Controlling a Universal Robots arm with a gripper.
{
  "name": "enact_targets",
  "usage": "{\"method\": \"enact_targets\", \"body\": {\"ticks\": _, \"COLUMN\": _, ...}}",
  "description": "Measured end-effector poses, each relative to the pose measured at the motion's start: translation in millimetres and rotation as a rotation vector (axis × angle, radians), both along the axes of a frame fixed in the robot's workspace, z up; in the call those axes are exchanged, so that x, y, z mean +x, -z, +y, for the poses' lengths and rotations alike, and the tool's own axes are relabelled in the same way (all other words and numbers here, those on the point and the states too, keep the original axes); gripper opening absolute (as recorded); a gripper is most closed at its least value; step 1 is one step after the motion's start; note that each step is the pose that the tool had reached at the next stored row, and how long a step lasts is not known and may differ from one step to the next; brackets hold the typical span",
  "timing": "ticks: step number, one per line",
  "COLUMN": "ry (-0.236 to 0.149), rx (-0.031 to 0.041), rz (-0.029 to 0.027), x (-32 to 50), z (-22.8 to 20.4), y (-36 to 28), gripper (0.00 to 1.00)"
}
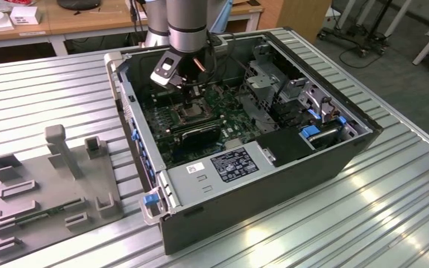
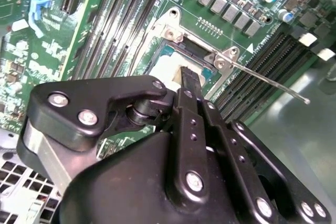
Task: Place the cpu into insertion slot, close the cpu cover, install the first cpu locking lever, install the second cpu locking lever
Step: 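Place the cpu into insertion slot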
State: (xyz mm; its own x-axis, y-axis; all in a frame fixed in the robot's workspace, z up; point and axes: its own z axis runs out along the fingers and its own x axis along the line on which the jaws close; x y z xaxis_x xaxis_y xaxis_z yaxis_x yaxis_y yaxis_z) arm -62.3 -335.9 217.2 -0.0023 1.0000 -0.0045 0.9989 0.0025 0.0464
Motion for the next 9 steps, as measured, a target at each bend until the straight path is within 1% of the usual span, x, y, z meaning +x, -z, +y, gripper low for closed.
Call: {"method": "enact_targets", "body": {"ticks": 9, "ry": 0.0, "rx": -0.0001, "rz": 0.0, "x": 1.6, "z": 0.0, "y": -25.3, "gripper": 0.1}}
